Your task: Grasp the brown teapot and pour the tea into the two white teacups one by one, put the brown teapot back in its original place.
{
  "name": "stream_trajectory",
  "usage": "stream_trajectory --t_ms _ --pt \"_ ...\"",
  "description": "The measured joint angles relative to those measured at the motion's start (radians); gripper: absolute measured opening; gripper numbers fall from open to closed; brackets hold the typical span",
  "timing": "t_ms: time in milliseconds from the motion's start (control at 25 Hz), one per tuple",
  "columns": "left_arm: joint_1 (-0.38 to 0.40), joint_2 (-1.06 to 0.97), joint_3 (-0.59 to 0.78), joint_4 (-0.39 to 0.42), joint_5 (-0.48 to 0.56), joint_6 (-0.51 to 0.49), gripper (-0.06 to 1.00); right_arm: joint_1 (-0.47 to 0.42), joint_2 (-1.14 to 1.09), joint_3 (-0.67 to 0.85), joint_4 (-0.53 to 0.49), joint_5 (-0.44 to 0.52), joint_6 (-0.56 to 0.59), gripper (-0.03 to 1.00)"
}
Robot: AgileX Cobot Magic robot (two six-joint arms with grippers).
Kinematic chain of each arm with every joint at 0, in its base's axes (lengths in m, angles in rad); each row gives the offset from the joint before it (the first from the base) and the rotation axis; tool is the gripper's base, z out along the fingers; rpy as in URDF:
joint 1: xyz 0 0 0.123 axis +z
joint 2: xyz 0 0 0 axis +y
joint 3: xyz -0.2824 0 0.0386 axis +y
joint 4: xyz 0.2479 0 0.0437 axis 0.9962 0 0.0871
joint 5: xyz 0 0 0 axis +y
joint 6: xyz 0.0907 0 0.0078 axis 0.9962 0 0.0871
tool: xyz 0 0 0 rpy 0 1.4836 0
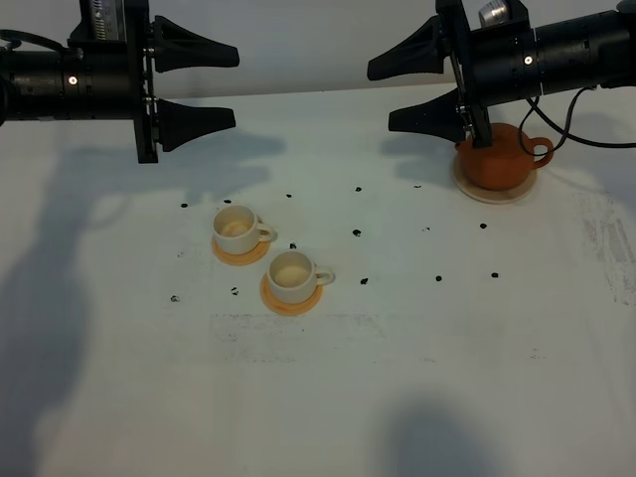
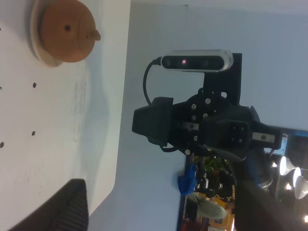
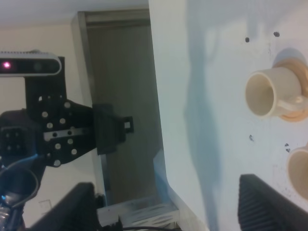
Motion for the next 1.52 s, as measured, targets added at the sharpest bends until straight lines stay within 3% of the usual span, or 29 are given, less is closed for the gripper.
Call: stream_trajectory --t_ms 360,520,680,880,1000,1080,1240,1360,1520 --pt "0.000 0.000 0.000 0.028 0.000 0.023 0.61 0.000 0.000 0.000 -0.016 -0.001 -0.001 0.60" --pt "0.000 0.000 0.000 0.041 0.000 0.137 0.59 0.000 0.000 0.000 -0.106 0.000 -0.057 0.60" --pt "0.000 0.001 -0.023 0.039 -0.011 0.259 0.50 0.000 0.002 -0.042 -0.221 0.001 -0.133 0.60" --pt "-0.003 -0.014 -0.102 0.063 -0.074 0.332 0.36 0.000 0.003 -0.185 -0.393 0.001 -0.107 0.60" --pt "-0.014 -0.089 -0.109 0.203 -0.214 0.341 0.30 0.000 0.003 -0.261 -0.500 0.001 -0.053 0.60" --pt "-0.027 -0.164 -0.109 0.387 -0.307 0.317 0.27 0.000 0.003 -0.298 -0.565 0.001 -0.024 0.60" --pt "-0.059 -0.329 -0.104 0.759 -0.444 0.157 0.25 0.000 0.003 -0.342 -0.658 -0.008 0.013 0.60" --pt "-0.061 -0.443 -0.051 0.934 -0.519 0.044 0.25 0.000 0.003 -0.347 -0.686 -0.035 0.021 0.58" --pt "-0.061 -0.576 0.083 1.088 -0.601 -0.059 0.25 0.000 0.003 -0.348 -0.693 -0.069 0.023 0.57"
